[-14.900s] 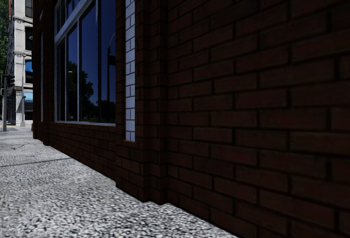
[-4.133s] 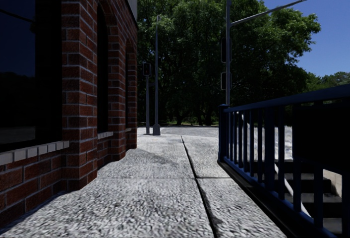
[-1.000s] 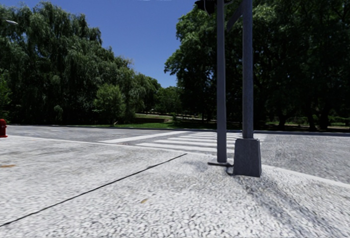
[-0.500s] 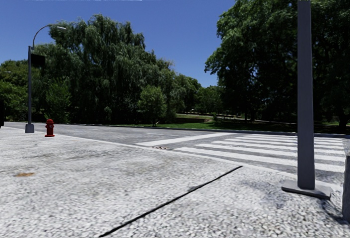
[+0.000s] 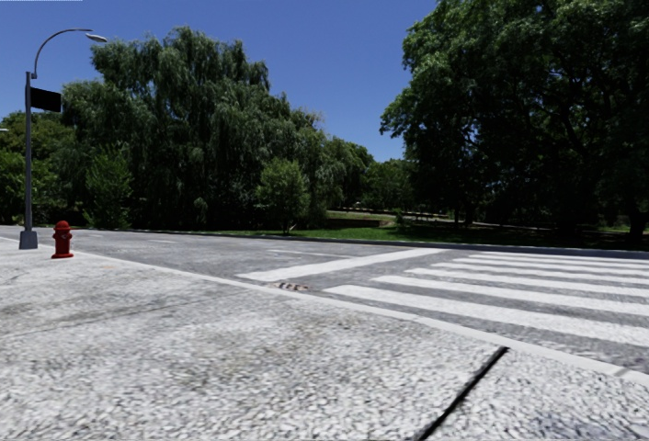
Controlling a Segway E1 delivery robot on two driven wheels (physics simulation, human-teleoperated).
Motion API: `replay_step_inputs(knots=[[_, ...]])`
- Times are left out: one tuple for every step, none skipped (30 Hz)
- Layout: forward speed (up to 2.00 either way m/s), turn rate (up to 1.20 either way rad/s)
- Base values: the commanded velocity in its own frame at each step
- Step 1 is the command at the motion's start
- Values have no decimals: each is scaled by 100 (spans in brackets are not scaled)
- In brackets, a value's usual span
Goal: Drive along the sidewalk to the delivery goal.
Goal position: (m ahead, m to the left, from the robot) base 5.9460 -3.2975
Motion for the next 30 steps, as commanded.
replay_step_inputs(knots=[[200, 0], [200, 0], [200, 0], [200, 0], [200, 0], [200, 0], [200, 0], [200, 0], [200, 0], [187, -11], [170, -21], [170, -21], [161, -24], [153, -31], [148, -41], [148, -41], [142, -47], [140, -49], [139, -50], [139, -50], [139, -52], [139, -59], [139, -64], [139, -64], [139, -65], [139, -65], [139, -65], [139, -65], [139, -66], [139, -66]])
